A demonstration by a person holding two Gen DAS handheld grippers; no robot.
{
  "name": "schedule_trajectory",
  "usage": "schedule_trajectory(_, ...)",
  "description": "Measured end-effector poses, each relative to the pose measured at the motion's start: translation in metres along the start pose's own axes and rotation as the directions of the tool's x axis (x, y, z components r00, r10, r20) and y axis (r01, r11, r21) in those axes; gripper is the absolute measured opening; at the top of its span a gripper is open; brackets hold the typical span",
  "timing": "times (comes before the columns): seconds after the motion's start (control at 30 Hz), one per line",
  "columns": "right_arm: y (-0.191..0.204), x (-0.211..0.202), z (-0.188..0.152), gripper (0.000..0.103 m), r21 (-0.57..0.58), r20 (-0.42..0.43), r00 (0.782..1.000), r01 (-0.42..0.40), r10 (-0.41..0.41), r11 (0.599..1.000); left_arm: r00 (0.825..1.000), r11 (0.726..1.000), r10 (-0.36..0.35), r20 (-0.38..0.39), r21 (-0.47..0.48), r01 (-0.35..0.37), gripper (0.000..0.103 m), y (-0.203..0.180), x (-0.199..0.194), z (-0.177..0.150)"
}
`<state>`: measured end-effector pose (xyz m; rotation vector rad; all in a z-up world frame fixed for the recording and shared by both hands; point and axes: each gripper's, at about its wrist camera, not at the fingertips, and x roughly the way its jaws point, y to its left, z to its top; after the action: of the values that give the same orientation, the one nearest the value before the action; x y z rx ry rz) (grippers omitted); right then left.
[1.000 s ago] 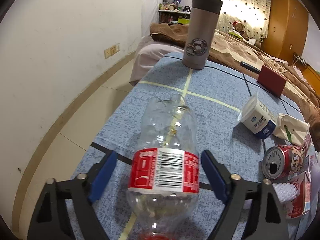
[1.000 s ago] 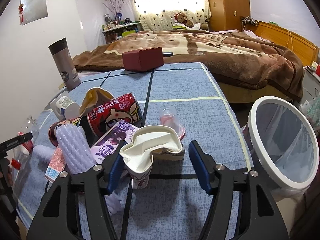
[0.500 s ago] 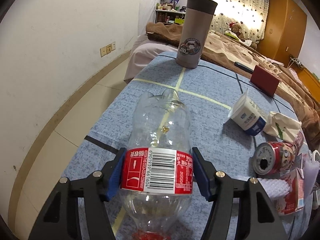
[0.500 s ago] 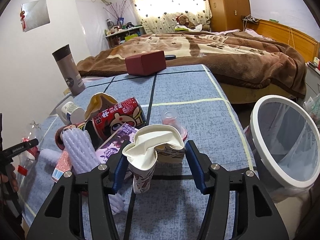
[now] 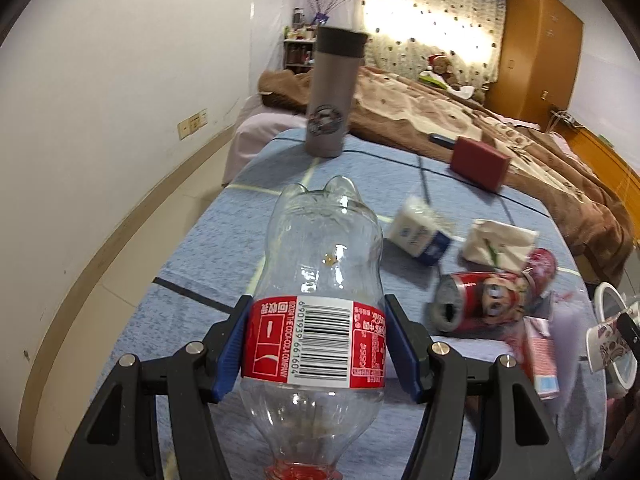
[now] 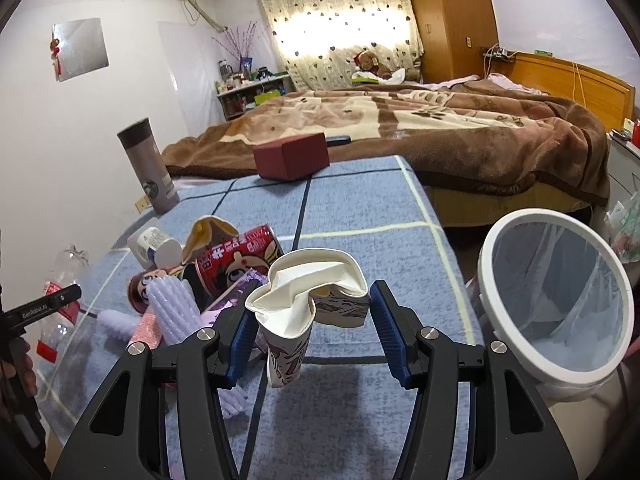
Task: Collect trash
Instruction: 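Carry the bottle and paper cup to the white bin and release both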
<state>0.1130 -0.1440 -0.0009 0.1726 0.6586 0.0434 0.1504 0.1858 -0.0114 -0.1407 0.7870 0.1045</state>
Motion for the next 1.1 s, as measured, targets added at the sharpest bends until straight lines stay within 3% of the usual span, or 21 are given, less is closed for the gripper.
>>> schedule_trajectory(0.3,-0.020,-0.018,0.008,0.056,-0.003,0.026,1.000,0.010,-0.010,1.000,0.997,0.996,-0.065,0.041,0.069,0.062,0.065,-0.044,-0.024,0.003)
schedule_trajectory(0.6,-0.050,-0.037,0.015,0.056,0.013,0.061,0.997,0.037,-0.038,0.999,0.983,0.976,-0.174,0.053,0.143,0.165,0.065,-0.109,-0.039,0.000)
schedule_trajectory(1.1,-0.119,-0.051,0.025,0.056,0.086,0.074,0.988,0.129,-0.135,0.988,0.934,0.896,-0.356,-0.003,0.283,0.342,0.065,-0.230,-0.039,-0.002)
